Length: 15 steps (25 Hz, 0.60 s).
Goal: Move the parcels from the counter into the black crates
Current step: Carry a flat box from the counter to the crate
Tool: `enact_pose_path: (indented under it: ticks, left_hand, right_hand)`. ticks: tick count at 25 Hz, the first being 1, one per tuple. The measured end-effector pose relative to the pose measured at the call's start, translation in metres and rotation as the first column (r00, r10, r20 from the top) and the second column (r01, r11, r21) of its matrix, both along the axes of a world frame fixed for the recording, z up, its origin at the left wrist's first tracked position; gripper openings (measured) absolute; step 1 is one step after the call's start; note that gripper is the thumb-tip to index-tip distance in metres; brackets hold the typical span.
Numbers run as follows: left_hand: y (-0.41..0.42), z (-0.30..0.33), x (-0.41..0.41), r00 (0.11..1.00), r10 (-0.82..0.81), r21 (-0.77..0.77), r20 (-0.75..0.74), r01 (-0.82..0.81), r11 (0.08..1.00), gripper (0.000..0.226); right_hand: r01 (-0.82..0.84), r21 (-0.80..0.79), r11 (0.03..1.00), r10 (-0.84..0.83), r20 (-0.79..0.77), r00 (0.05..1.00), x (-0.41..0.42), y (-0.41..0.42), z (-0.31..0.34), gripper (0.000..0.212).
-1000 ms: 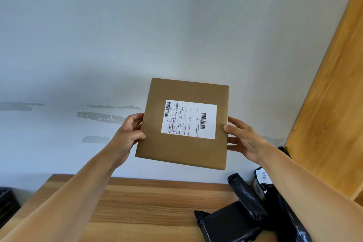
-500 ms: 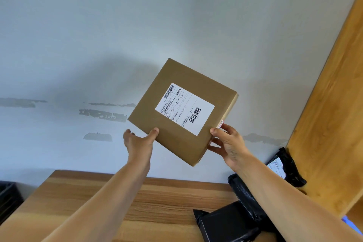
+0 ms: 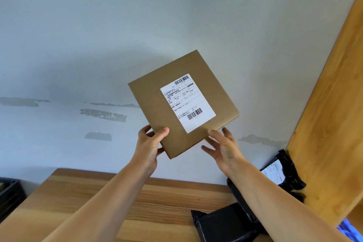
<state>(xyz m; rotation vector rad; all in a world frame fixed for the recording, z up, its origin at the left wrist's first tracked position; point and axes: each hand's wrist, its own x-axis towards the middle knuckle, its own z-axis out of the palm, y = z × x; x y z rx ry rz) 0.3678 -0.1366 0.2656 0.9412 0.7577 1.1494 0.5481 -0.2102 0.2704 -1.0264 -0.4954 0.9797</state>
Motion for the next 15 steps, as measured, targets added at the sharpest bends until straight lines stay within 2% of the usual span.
enact_pose_path:
  ticks: [1, 3, 6, 12, 15]
  left_hand:
    - [0.001, 0.001, -0.002, 1.000, -0.001, 0.019, -0.018, 0.001, 1.000, 0.053]
    - [0.003, 0.003, -0.008, 0.998, -0.016, 0.060, -0.058, 0.020, 0.998, 0.055]
    - [0.009, 0.002, -0.017, 0.989, -0.052, 0.125, -0.138, 0.070, 0.990, 0.054]
    - [0.004, -0.006, -0.024, 0.965, -0.112, 0.150, -0.239, 0.150, 0.977, 0.056]
    - [-0.002, -0.014, -0.029, 0.959, -0.105, 0.130, -0.264, 0.144, 0.981, 0.057]
  right_hand:
    - [0.061, -0.021, 0.998, -0.060, 0.012, 0.998, 0.008, -0.001, 0.001, 0.083]
    - [0.165, -0.042, 0.985, -0.161, 0.090, 0.983, 0.024, -0.006, 0.006, 0.085]
    - [0.229, -0.067, 0.971, -0.213, 0.189, 0.959, 0.045, -0.018, 0.011, 0.061]
    - [0.136, -0.059, 0.989, -0.118, 0.238, 0.964, 0.058, -0.027, 0.015, 0.018]
    - [0.105, -0.083, 0.991, -0.084, 0.226, 0.970, 0.056, -0.026, 0.005, 0.009]
